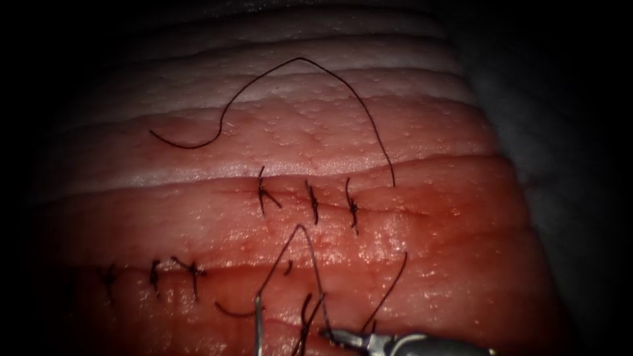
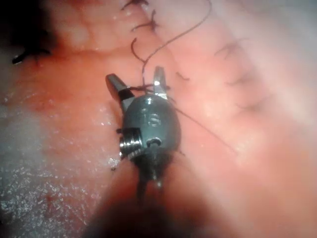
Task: Wound Closure
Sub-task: With right hand, grab and pull suture away from wound repeatedly until a short tail remains
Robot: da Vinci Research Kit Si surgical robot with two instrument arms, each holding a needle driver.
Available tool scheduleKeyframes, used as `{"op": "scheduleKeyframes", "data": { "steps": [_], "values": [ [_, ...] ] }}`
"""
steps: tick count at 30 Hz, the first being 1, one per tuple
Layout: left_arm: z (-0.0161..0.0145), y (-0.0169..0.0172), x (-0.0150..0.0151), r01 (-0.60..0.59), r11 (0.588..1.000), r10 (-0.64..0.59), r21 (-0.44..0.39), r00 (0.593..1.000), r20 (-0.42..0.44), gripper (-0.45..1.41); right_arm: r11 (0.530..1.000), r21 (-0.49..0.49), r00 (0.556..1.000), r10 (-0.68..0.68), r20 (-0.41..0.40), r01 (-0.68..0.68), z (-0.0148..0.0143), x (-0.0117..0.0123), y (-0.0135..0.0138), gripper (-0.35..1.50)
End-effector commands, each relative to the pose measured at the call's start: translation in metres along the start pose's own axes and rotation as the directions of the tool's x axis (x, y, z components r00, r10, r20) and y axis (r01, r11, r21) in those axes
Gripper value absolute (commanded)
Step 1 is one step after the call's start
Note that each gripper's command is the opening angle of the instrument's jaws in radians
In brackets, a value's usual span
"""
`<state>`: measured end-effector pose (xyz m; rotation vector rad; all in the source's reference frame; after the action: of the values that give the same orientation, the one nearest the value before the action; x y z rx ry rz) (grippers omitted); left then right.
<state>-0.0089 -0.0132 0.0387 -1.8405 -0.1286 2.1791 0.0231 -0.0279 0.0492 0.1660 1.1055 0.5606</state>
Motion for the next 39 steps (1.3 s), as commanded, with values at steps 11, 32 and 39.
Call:
{"op": "scheduleKeyframes", "data": {
  "steps": [11,32,39],
  "values": [
    [-0.0029,-0.0035,-0.0005,0.02,0.99,-0.025,0.139,0.999,0.038,-0.45,0.988,-0.081,0.99,-0.13,0.055,0.134,-0.0019,-0.0025,0.0081,1.26],
    [-0.0021,-0.0039,-0.0021,0.016,0.991,-0.019,0.13,0.999,0.026,-0.45,0.995,-0.026,0.943,-0.086,0.321,0.1,-0.0004,-0.0057,0.0052,-0.35],
    [-0.002,-0.004,-0.0031,0.004,0.993,-0.008,0.117,0.999,0.038,-0.45,0.998,-0.017,0.961,-0.056,0.271,0.063,0.0,-0.002,-0.0024,-0.35]
  ]
}}
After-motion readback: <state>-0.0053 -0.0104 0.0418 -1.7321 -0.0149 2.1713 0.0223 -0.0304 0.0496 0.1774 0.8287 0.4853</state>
